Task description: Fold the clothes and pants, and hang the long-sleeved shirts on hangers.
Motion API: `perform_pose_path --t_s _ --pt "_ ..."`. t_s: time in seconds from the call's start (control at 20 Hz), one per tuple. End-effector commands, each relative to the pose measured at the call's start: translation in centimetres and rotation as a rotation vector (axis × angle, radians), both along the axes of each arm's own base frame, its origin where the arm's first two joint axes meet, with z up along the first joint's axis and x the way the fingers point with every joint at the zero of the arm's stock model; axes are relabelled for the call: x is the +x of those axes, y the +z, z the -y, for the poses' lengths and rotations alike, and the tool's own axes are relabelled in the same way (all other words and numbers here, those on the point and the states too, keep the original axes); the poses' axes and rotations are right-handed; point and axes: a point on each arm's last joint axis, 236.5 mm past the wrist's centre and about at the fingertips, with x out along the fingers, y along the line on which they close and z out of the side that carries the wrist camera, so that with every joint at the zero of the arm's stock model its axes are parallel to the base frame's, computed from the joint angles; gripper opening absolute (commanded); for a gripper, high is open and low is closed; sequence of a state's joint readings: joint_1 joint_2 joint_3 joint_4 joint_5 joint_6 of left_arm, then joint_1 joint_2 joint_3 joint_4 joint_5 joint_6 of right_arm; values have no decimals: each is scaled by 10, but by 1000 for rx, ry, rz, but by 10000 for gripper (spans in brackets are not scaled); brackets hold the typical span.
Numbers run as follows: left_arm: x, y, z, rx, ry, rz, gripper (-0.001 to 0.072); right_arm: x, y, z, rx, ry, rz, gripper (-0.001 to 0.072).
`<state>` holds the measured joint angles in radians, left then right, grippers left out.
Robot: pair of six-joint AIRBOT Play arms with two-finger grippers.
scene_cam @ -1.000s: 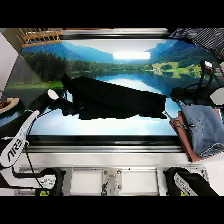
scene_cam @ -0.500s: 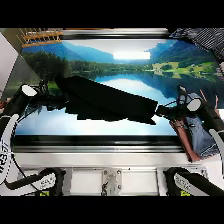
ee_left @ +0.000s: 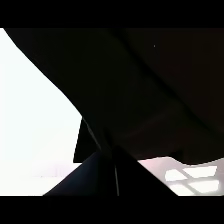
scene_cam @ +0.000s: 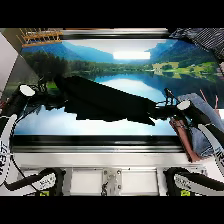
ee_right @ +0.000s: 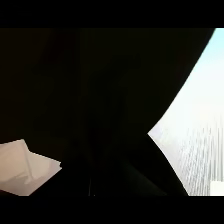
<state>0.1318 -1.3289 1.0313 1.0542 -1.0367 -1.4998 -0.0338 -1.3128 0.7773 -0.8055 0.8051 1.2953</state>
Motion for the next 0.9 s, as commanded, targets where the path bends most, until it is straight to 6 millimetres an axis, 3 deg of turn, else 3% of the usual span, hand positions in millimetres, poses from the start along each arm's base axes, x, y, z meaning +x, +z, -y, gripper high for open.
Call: perform_pose_path --t_s 0.0,0.1,0.2,0.3,0.4,0.5,0.6,0.7,0.85 --pt "15 48 -16 10 23 103 6 23 66 7 -35 67 176 13" --pt "28 133 -37 41 56 289 6 39 152 16 -67 105 376 13" --pt "25 232 -52 95 82 512 6 40 263 24 -108 93 625 13" --pt "0 324 -57 157 109 728 6 19 359 24 -146 78 854 13" --pt "-42 399 -53 216 131 923 6 -21 435 21 -179 60 1053 14" --pt "-87 447 -43 263 137 1060 6 -62 481 20 -202 28 1200 13" --pt "-123 475 -31 286 138 1160 6 -99 506 16 -215 23 1291 13" --pt "-155 494 -20 304 140 1237 6 -127 521 12 -223 22 1352 14" --pt "-184 510 -11 317 144 1314 6 -153 533 10 -237 18 1407 13"
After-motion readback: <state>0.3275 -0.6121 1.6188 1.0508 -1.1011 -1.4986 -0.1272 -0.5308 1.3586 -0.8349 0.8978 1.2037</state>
